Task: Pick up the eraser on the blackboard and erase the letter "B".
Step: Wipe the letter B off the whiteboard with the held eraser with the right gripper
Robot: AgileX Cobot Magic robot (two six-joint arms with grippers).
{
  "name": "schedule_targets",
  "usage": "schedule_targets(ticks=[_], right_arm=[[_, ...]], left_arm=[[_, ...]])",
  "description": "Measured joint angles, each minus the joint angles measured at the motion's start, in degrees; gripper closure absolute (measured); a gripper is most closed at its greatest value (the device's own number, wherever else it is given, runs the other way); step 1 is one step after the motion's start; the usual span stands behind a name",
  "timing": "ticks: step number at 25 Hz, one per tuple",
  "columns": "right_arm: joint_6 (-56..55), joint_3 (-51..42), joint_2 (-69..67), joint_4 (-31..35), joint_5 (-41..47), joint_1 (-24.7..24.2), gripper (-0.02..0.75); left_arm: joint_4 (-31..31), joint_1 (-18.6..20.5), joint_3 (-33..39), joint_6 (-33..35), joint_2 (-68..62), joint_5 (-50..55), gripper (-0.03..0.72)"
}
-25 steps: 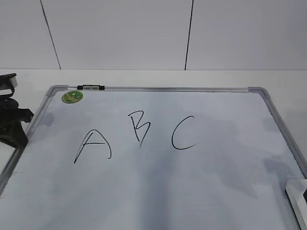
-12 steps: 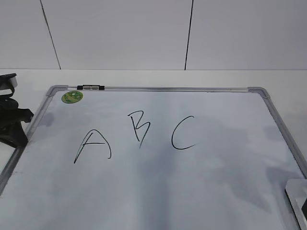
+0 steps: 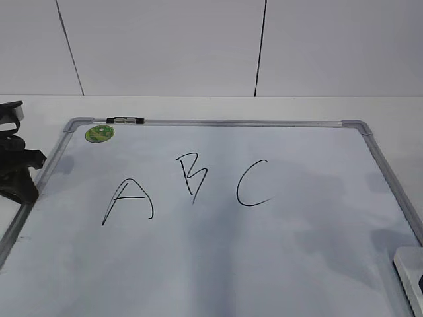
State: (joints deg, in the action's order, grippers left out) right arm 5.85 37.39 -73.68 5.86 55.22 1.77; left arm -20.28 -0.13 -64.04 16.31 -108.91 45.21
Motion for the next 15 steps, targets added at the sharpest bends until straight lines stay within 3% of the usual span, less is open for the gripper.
schedule_targets(ticks=[15], right_arm=[[2.06,0.00,-5.38,3.46,-1.51,0.00,0.132]], left_arm=[[0.00,0.00,0.00,0.14,0.00,0.00,0.618]])
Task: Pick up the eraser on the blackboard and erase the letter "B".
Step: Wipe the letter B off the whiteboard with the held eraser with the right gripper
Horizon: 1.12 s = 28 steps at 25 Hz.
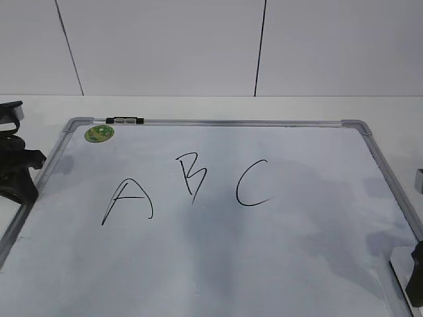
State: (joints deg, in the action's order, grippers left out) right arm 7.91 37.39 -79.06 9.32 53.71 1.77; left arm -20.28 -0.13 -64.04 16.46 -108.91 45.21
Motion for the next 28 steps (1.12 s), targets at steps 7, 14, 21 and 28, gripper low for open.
schedule_targets(ticks=[7,14,21,28], right_arm=[[0.58,0.00,-2.56,0.07,-1.33,0.00,0.130],[-0.14,0.00,-4.79,-0.63,-2.02,0.00,0.153],[-0.24,0.00,-4.79,-0.63,-2.02,0.00,0.196],[0.02,0.19,-4.79,0.34,-1.35,0.00,0.206]], left_arm=[[0.10,0.00,0.00,0.00,0.00,0.00,0.618],[0.10,0.00,0.00,0.10,0.00,0.00,0.619],[0.10,0.00,0.00,0.10,0.00,0.00,0.623],[0.10,0.00,0.00,0.10,0.00,0.00,0.626]])
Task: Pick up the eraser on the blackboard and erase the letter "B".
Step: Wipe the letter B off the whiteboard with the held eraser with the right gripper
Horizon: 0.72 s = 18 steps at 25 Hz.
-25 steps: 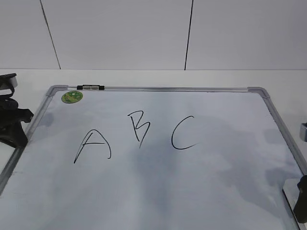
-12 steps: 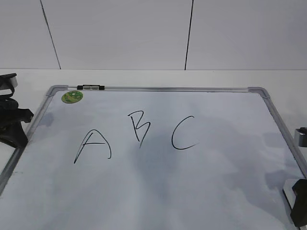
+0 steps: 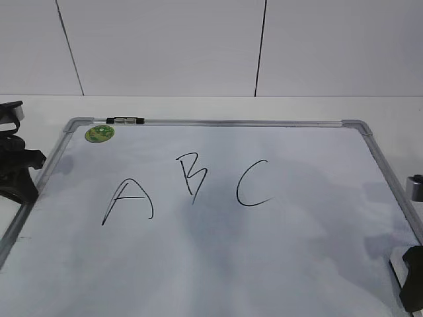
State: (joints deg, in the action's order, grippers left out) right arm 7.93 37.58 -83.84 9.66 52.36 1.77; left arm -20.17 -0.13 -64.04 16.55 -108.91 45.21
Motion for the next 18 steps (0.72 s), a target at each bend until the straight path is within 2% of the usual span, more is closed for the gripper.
schedule_targets(ticks=[7,12,18], right_arm=[[7.93,7.68,0.95,10.72,1.72,1.43,0.207],[8.19,17.01,0.18,11.71,2.17,5.56,0.207],[5.98,29.01,-6.54,11.71,2.58,12.71,0.207]], left_arm=[[0.00,0.00,0.00,0.00,0.00,0.00,0.633],[0.00,0.00,0.00,0.00,0.00,0.04,0.633],[0.00,0.00,0.00,0.00,0.00,0.04,0.633]])
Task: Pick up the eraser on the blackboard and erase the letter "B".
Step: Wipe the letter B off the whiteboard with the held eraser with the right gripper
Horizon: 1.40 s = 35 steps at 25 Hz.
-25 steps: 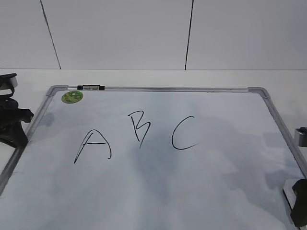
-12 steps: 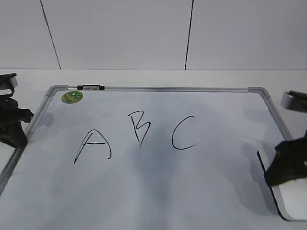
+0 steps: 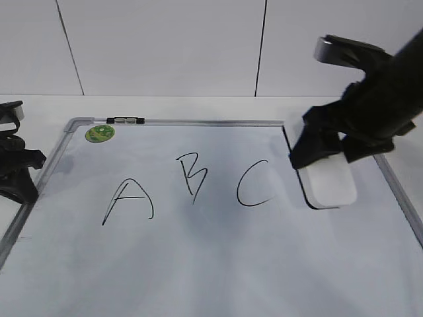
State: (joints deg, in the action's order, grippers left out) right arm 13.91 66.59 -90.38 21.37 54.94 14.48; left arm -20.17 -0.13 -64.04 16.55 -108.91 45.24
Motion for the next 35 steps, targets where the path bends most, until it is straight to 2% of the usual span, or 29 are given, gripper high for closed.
schedule_targets(ticks=[6,11,14,19,23,35], right_arm=[[-2.33,14.81,-11.10,-0.25,2.28,6.93,0.207],[-7.60,32.44,-22.94,-5.66,8.07,12.18,0.208],[-10.95,43.37,-31.23,-8.47,13.51,13.33,0.208],[-15.34,58.03,-41.83,-9.97,15.32,13.68,0.208],[-17.34,62.06,-45.39,-10.69,15.41,14.58,0.208],[-18.45,61.81,-49.49,-12.23,15.64,15.11,0.208]], left_arm=[[0.00,0.00,0.00,0.00,0.00,0.00,0.634],[0.00,0.00,0.00,0.00,0.00,0.10,0.634],[0.00,0.00,0.00,0.00,0.00,0.10,0.634],[-0.10,0.00,0.00,0.00,0.00,0.21,0.634],[-0.10,0.00,0.00,0.00,0.00,0.31,0.634],[-0.10,-0.02,0.00,0.00,0.00,0.31,0.634]])
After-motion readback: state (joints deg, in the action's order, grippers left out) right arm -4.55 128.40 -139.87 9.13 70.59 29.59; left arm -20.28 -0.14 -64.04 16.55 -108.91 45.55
